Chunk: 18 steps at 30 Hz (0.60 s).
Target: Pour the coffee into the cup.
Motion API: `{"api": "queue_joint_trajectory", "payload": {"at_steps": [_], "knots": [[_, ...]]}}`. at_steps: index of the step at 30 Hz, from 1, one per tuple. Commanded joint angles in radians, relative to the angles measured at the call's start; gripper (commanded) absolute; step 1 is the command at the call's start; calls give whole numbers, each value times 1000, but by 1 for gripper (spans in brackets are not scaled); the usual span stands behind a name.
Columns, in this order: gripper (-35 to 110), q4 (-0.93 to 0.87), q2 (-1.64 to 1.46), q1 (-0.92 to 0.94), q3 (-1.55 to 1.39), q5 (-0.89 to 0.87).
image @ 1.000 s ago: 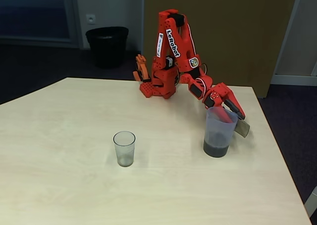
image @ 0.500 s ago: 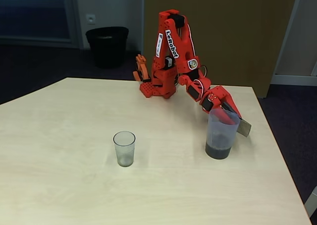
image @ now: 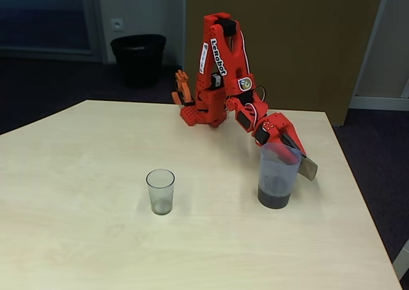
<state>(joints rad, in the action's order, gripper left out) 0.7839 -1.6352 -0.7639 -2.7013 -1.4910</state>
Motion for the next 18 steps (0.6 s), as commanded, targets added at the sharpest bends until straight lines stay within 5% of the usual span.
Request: {"api": "queue_joint_trajectory", "payload": {"at_steps": [1, 18], "knots": [[0, 6, -46, 26, 8, 34], [0, -84, -198, 190, -126, 107]]}}
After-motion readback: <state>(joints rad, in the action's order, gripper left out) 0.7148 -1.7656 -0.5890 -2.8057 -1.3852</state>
